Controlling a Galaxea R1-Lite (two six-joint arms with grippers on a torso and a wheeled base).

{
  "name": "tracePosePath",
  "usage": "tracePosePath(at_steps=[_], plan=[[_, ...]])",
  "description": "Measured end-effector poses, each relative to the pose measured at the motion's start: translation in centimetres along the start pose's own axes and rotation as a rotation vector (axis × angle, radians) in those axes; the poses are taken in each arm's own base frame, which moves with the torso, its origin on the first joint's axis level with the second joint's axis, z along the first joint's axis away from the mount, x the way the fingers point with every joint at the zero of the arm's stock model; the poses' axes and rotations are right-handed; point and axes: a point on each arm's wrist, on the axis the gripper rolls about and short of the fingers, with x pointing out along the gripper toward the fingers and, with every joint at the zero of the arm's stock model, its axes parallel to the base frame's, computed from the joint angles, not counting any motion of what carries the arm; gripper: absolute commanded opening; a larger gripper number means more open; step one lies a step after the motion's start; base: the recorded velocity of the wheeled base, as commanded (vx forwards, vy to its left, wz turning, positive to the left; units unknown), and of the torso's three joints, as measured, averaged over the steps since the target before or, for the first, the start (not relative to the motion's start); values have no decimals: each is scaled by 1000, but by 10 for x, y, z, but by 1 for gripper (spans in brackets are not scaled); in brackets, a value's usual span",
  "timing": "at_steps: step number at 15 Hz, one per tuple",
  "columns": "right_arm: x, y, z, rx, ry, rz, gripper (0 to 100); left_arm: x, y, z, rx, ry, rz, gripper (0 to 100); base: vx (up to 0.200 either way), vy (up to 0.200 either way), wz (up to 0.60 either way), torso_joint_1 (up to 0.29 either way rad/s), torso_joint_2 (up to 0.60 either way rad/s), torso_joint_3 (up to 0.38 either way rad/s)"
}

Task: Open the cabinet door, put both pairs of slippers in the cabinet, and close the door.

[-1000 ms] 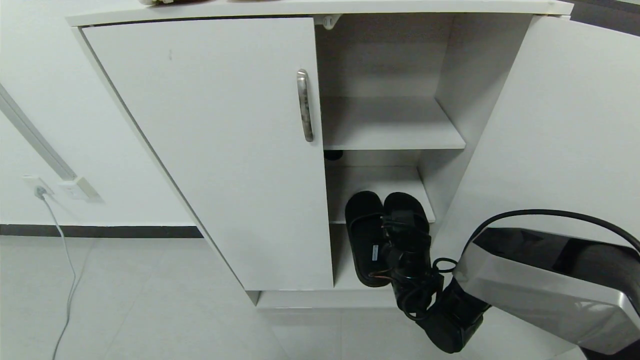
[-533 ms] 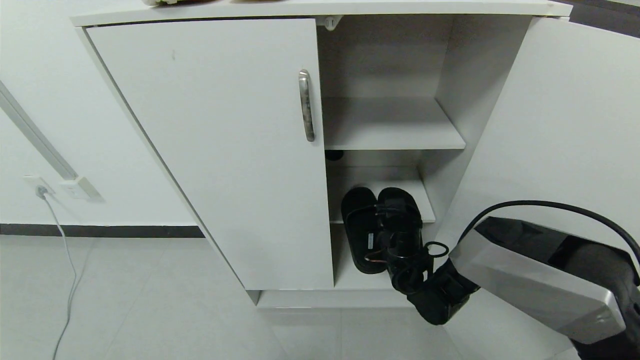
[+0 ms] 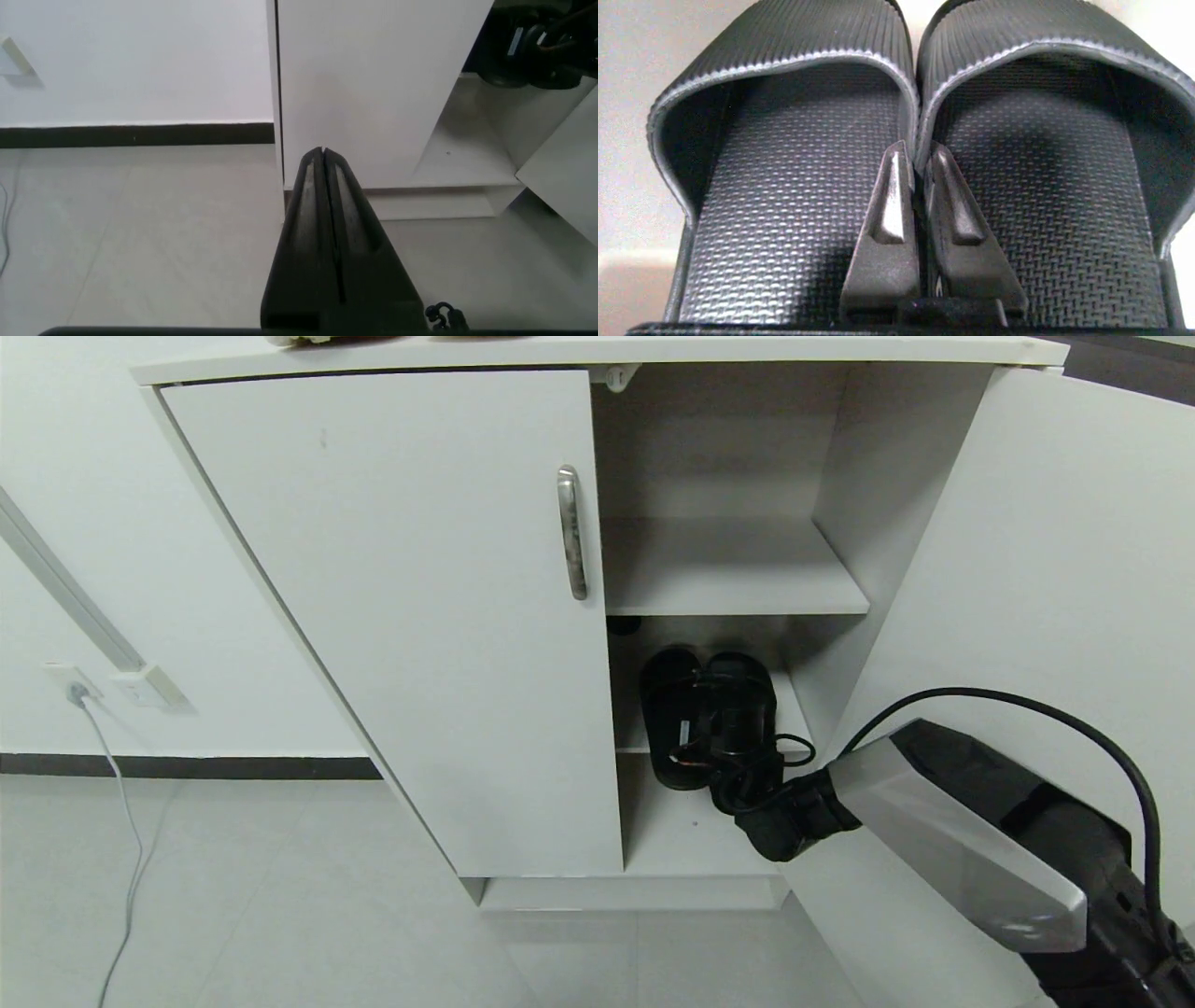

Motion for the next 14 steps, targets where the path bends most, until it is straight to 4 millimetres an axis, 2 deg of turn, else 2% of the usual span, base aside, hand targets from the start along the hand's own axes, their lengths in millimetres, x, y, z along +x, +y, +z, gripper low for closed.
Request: tracePosePath(at_steps=[8, 14], plan=[[19, -5, 8, 79, 20, 13, 0, 0, 0, 0, 0, 0, 2, 0, 0, 0, 0, 0, 0, 0], [30, -6, 8, 47, -8, 3, 0, 0, 0, 0, 0, 0, 2, 0, 0, 0, 0, 0, 0, 0]])
